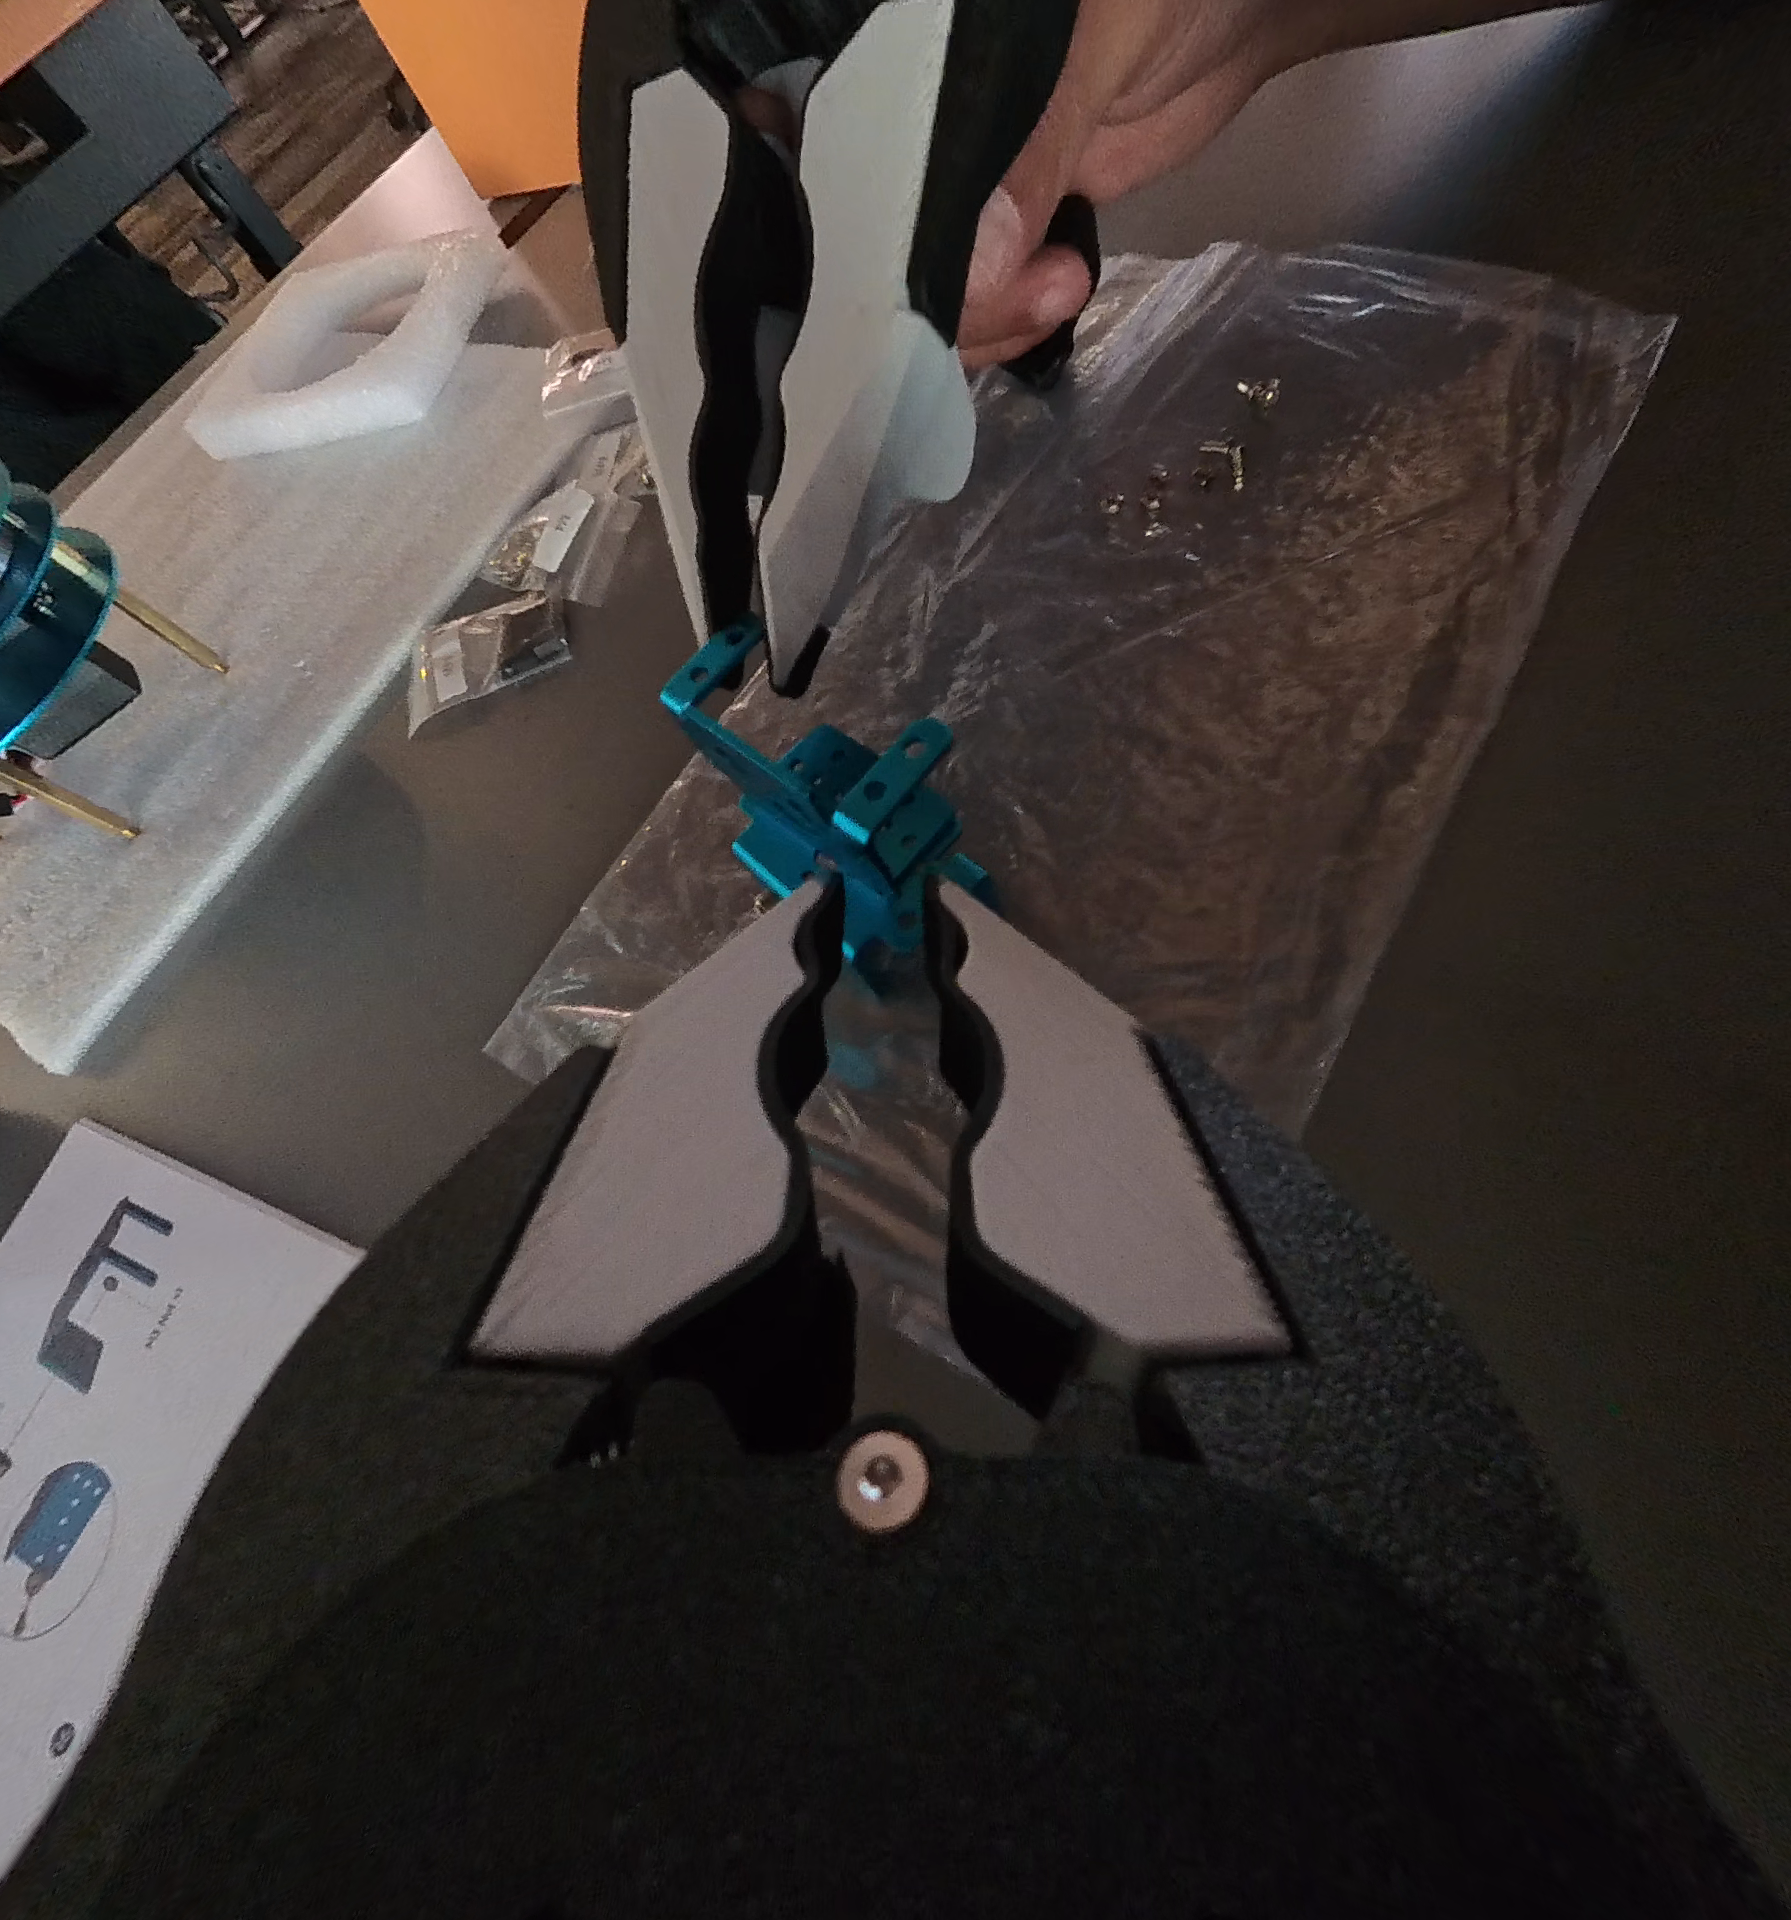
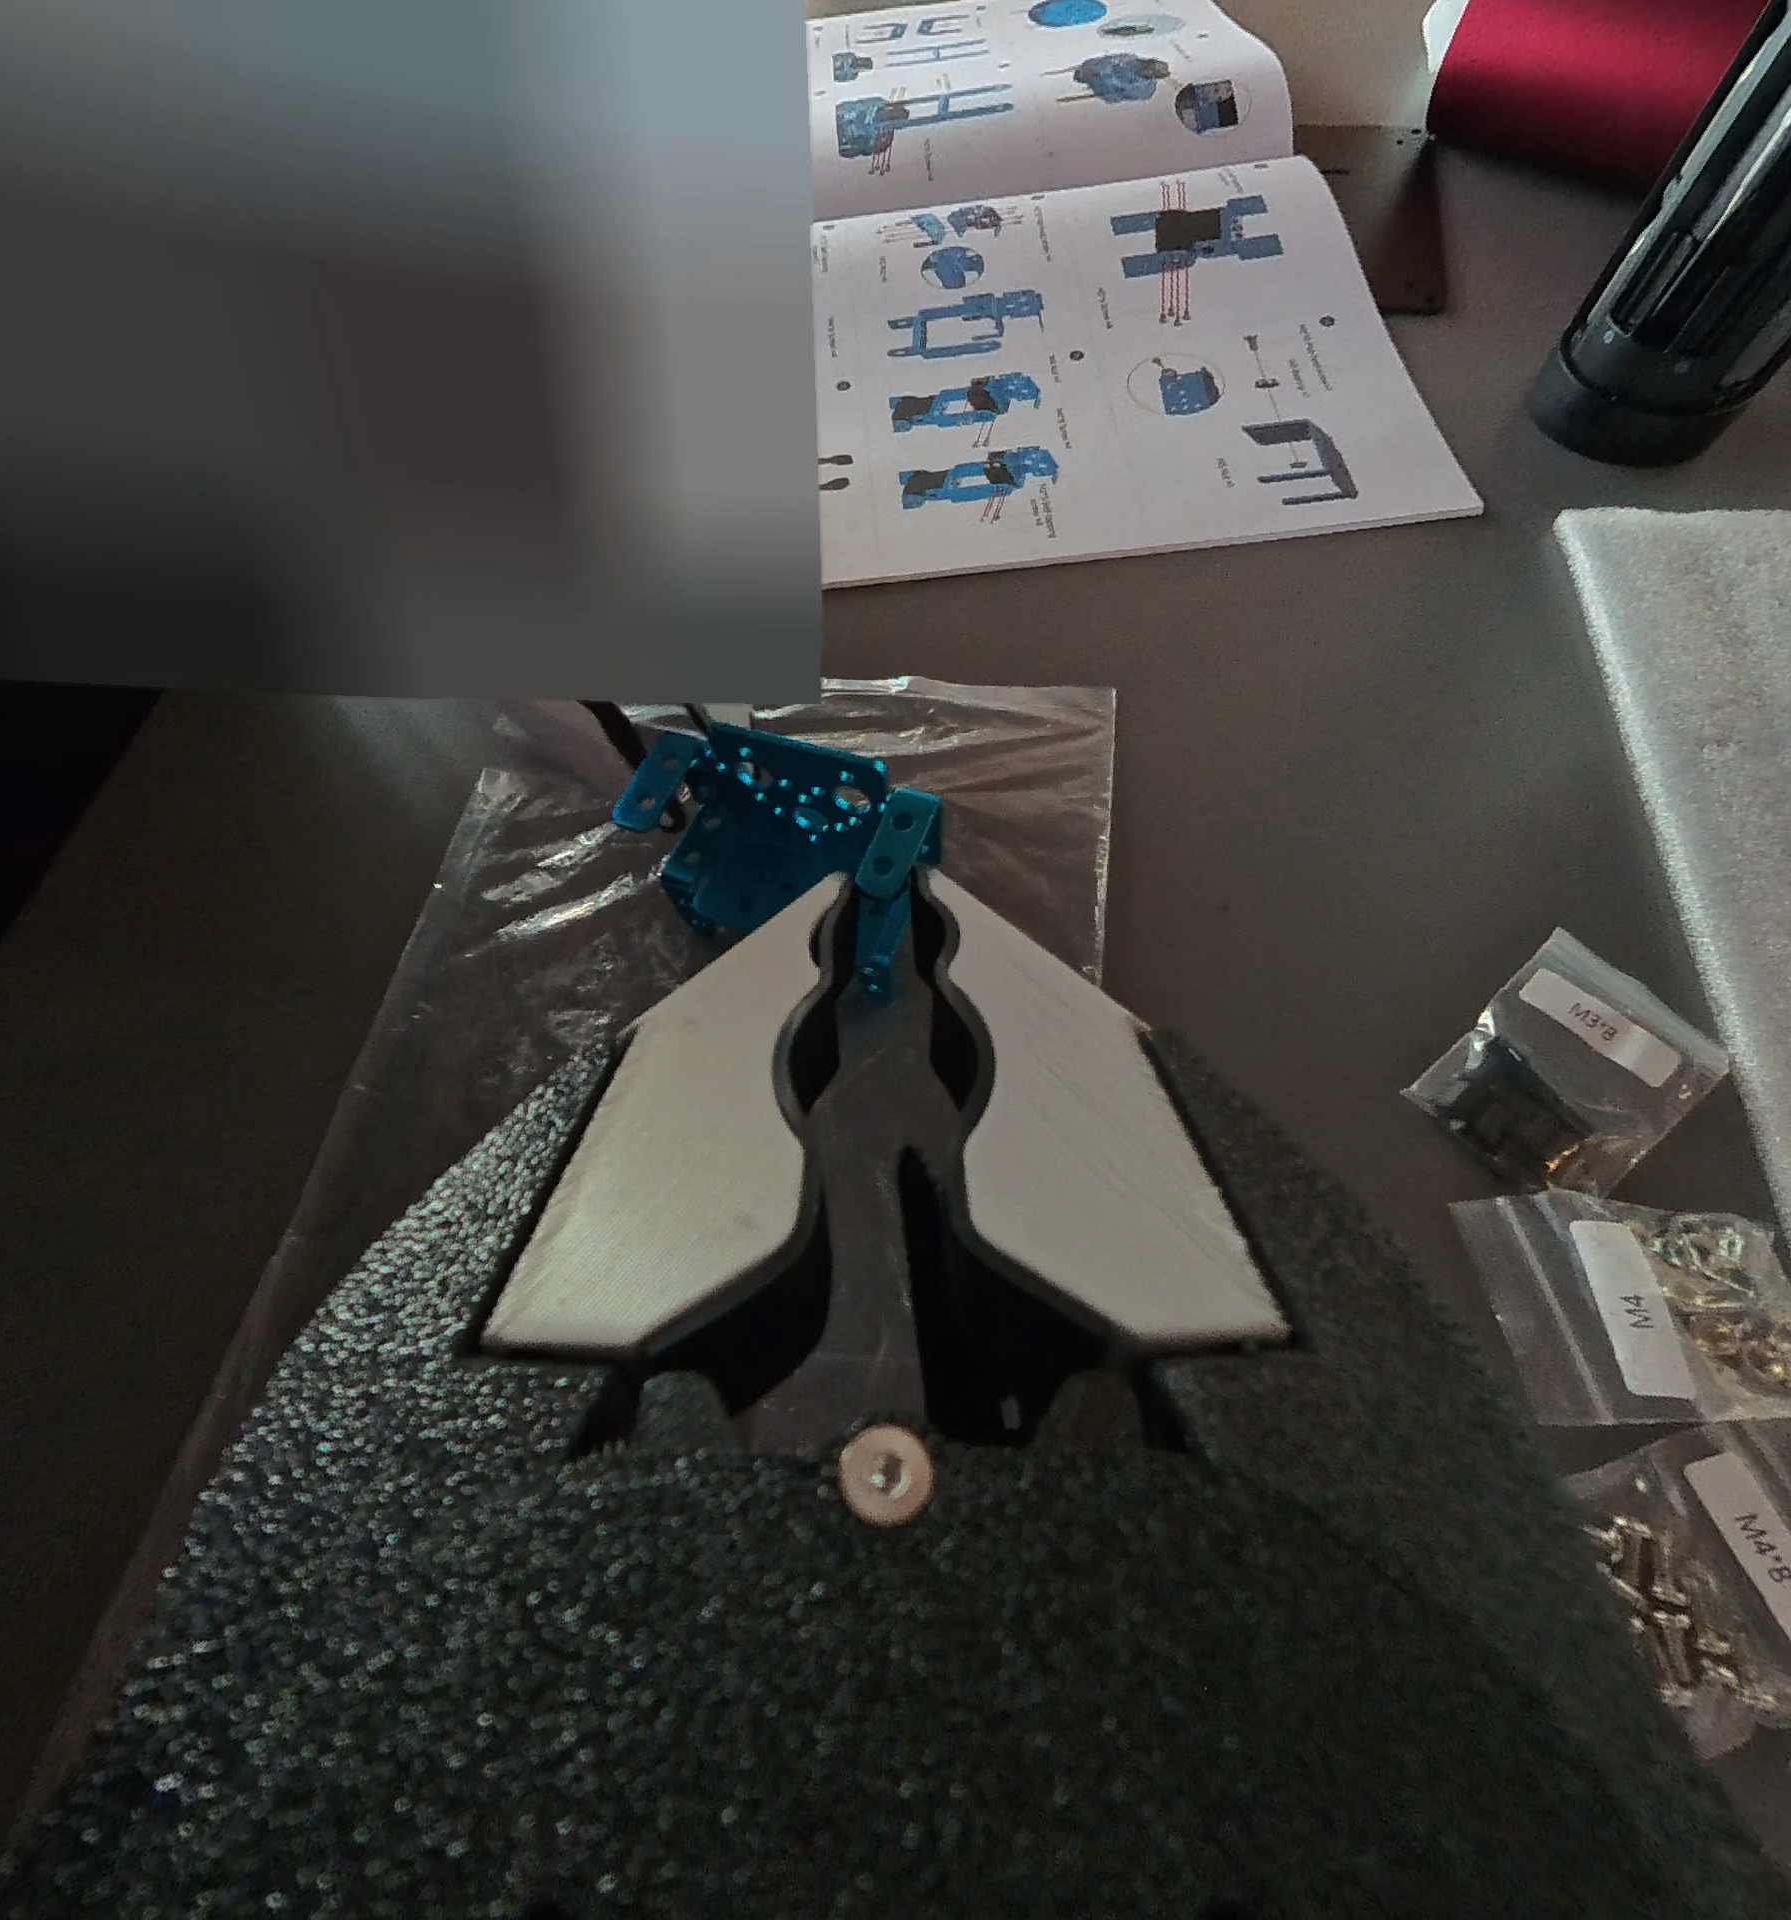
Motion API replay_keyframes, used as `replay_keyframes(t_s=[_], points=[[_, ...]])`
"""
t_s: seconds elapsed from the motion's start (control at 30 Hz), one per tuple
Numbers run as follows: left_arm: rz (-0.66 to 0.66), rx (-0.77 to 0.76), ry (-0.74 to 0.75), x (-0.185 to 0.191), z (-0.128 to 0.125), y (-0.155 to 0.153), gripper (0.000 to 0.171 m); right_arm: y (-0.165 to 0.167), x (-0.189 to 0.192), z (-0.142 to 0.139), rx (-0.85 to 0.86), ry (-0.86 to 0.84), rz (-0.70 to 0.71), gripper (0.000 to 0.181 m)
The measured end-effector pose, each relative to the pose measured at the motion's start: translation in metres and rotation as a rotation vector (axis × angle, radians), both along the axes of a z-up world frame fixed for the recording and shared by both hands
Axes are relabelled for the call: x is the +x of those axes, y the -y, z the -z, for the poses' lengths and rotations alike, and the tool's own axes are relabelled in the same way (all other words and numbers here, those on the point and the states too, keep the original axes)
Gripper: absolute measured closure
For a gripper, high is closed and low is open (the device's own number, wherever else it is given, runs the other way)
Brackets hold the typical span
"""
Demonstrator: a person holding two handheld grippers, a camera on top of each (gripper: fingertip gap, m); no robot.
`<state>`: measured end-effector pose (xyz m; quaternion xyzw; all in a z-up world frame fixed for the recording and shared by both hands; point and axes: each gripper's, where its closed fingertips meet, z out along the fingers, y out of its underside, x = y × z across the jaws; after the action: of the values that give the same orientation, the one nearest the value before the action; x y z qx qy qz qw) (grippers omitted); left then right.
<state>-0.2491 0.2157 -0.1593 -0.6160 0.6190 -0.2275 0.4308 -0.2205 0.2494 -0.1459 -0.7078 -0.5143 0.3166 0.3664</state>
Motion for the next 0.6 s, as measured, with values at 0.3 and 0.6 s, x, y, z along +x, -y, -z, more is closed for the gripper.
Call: replay_keyframes(t_s=[0.3, 0.6], points=[[-0.032, 0.005, 0.008, -0.0059, -0.0011, -0.0071, 0.157, 0.0011, -0.0025, 0.0013, -0.006, -0.003, -0.005, 0.172], [-0.045, 0.019, -0.001, -0.0072, -0.0001, -0.0093, 0.157, 0.0, -0.0029, 0.0008, 0.018, 0.013, -0.001, 0.172]])
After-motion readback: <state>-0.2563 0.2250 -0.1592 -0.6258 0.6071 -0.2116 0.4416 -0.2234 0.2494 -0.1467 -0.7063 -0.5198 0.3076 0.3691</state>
